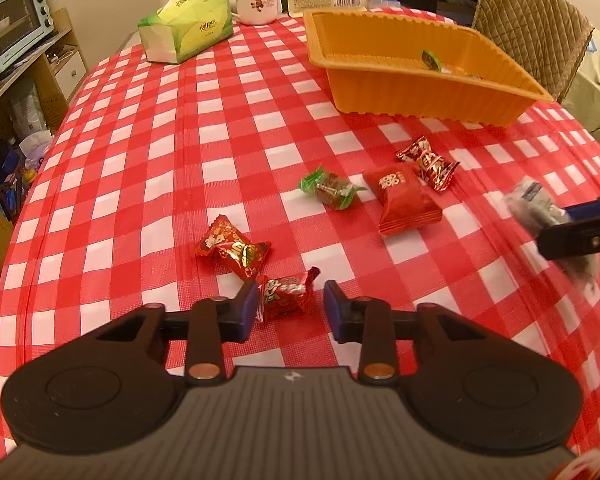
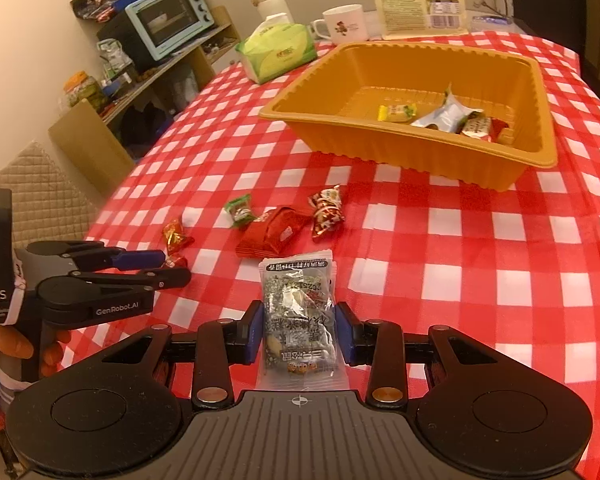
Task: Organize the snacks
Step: 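Grasp the clear seed packet with the right tool while the left tool grasps a red candy, then carry the clear packet and red candy over the orange tray with both tools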
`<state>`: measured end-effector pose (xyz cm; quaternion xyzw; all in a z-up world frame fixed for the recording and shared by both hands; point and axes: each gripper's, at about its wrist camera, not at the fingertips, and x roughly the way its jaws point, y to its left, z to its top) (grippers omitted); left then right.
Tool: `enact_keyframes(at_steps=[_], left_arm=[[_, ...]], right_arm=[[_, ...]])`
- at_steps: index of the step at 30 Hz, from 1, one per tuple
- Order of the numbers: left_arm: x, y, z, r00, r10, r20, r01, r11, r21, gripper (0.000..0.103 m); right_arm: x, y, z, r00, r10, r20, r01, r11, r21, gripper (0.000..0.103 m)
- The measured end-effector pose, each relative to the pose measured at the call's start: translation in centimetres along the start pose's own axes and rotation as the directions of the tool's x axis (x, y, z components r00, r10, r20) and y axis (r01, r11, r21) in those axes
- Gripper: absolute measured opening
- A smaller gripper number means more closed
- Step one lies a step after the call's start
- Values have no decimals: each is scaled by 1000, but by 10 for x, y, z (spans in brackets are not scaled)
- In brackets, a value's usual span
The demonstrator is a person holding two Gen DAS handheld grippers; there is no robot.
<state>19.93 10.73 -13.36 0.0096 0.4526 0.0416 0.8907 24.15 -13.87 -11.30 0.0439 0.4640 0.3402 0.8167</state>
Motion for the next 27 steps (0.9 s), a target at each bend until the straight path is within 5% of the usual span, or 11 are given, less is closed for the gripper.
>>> enact_keyframes(at_steps=[6,27], left_arm=[[2,2,0,1000,-7,-1,7,1000,-1,21],[-38,8,10,996,-83,26,85,992,-91,20]], right_arm=[[-3,0,-1,1000,-12,2,12,1000,7,38],[-12,4,7,1000,3,25,-3,1000,-9,38]])
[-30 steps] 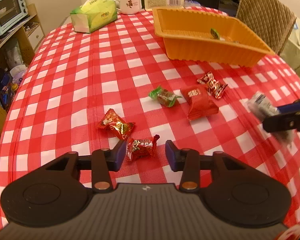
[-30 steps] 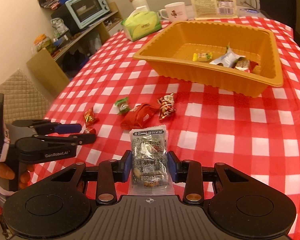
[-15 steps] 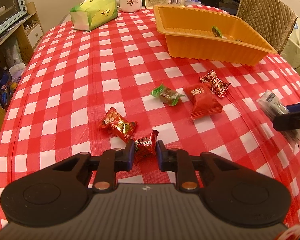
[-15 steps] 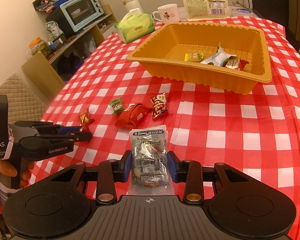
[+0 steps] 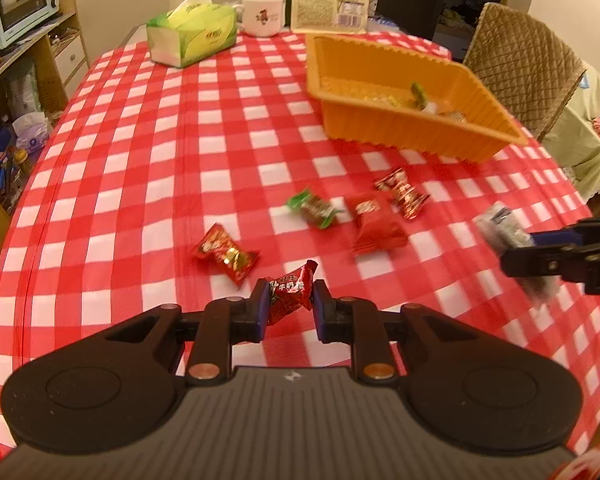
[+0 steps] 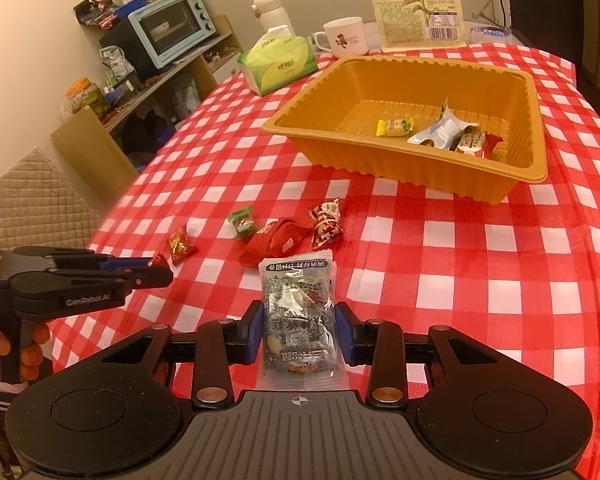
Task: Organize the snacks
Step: 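Carry the clear packet and red candy over the orange tray with both tools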
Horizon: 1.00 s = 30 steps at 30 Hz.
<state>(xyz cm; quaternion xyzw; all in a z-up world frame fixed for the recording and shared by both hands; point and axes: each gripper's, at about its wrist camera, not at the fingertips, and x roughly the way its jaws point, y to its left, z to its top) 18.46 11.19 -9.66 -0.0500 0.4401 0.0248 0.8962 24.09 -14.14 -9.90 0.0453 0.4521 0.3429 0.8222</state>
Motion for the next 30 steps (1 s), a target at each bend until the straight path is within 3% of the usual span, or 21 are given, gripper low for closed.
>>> enact_keyframes(at_steps=[13,30], left_arm=[[-14,-28,39,996,-64,69,60,996,60,20],[26,-51,133,986,-114,121,96,985,143,20]], right_arm=[[-12,-9,16,999,6,35,-8,999,41,38],[-6,-41,90,992,-43,122,23,987,161,38]])
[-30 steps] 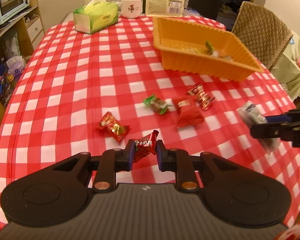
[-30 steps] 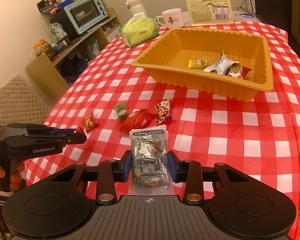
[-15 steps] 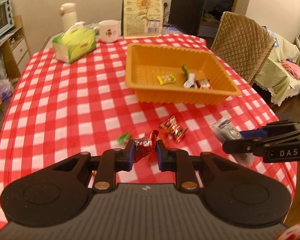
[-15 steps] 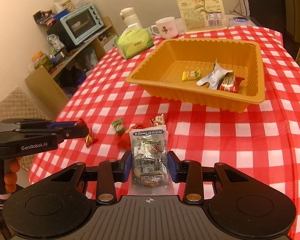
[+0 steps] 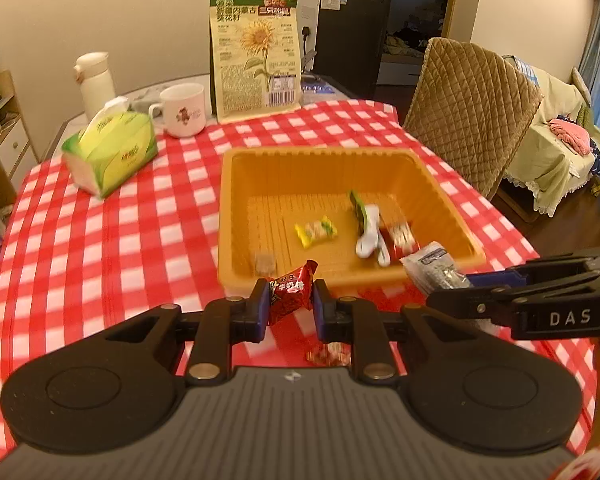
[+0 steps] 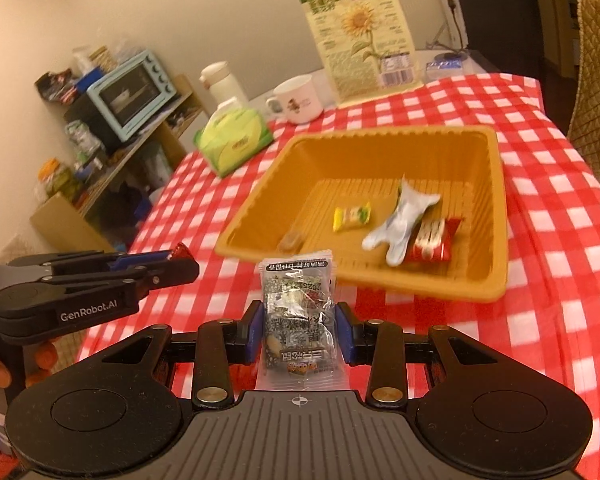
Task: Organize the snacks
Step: 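Carry the clear packet and red candy over the orange tray with both tools, then open both tools to drop the red candy and clear packet into the tray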
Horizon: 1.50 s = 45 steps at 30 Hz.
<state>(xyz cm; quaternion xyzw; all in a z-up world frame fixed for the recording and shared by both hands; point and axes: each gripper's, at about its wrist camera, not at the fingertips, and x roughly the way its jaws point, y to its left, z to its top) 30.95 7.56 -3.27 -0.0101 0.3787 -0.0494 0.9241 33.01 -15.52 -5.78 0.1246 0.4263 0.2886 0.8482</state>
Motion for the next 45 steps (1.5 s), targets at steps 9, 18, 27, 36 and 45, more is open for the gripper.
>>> enact_keyframes(at_steps=[9,18,27,36,45], left_arm=[[38,8,47,1000,-7,4,7,1000,8,20],[83,17,75,1000,-1,-27,2,1000,5,20],[120,25,81,997,-10,-79,9,1000,-5,21],[140,27,82,995,-7,-99,8,1000,9,21],[143,30,81,995,-12,-102,13,1000,11,32]], right_arm=[[31,-15,47,999,-26,34,22,995,99,38],[65,-39,74,999,-50,17,46,975,218,38],[90,-55,82,997,-75,-10,75,956,285,38],[104,-62,85,994,-103,-25,105,946,308,38],[110,-64,88,992,-119,-32,123,944,306,38]])
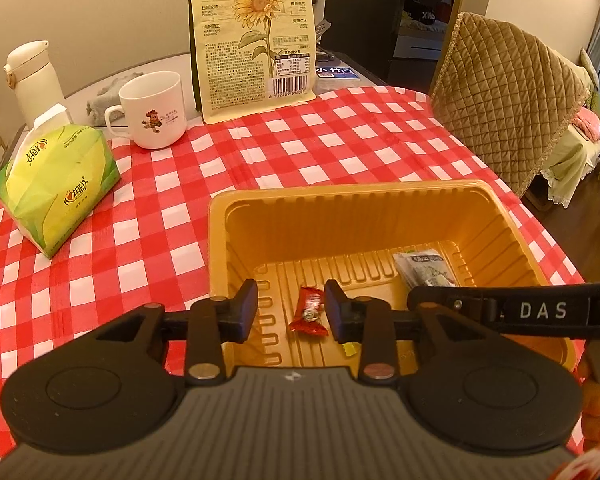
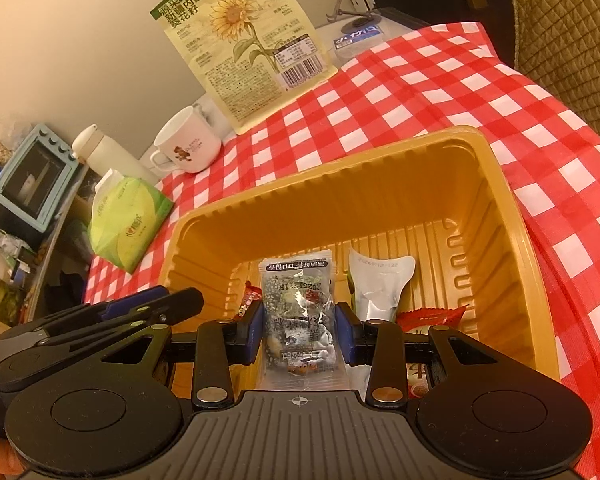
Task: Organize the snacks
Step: 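Open both tools to drop the red candy and clear packet into the tray, then withdraw both tools from the tray back toward the remaining snacks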
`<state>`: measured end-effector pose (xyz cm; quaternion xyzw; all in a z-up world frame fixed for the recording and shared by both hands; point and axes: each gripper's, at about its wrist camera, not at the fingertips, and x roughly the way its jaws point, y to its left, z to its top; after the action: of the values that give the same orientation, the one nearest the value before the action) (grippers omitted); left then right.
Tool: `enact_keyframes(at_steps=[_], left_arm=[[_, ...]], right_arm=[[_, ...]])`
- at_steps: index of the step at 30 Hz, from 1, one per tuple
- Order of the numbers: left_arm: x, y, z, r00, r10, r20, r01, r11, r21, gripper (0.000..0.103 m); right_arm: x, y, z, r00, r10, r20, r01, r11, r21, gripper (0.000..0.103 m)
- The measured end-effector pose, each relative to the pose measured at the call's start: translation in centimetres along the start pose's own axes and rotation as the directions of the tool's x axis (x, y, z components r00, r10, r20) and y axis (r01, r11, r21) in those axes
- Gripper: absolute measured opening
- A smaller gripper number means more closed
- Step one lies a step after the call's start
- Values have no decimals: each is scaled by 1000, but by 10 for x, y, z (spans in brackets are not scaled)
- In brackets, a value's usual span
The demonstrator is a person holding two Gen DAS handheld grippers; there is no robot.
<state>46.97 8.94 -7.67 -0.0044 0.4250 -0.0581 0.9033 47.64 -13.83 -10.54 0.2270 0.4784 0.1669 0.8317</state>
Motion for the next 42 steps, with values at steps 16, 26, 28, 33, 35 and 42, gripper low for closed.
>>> enact_keyframes(at_steps=[16,26,28,33,35,42], left_arm=[[-9,5,-5,1000,8,5,-8,1000,0,43],[-31,2,-12,999,16,32,-16,1000,2,63],[-37,0,-14,999,16,35,-16,1000,5,66],[-55,-8,-19,998,19,53,-20,1000,6,76],[-63,-11,-23,998,19,57,-20,1000,3,80],[-98,-27,-41,996,14,85,-14,1000,-4,90]], right_arm=[[1,12,6,998,6,55,-5,1000,-28,42],[-27,13,1,995,-16,94,23,997,-78,71],[-34,11,-2,995,-21,93,29,996,-82,76],[-55,4,-11,995,-41,95,50,994,-94,84],[-65,1,-15,994,-45,96,55,993,-101,87],[-100,-8,-39,994,-45,104,59,989,-134,92]])
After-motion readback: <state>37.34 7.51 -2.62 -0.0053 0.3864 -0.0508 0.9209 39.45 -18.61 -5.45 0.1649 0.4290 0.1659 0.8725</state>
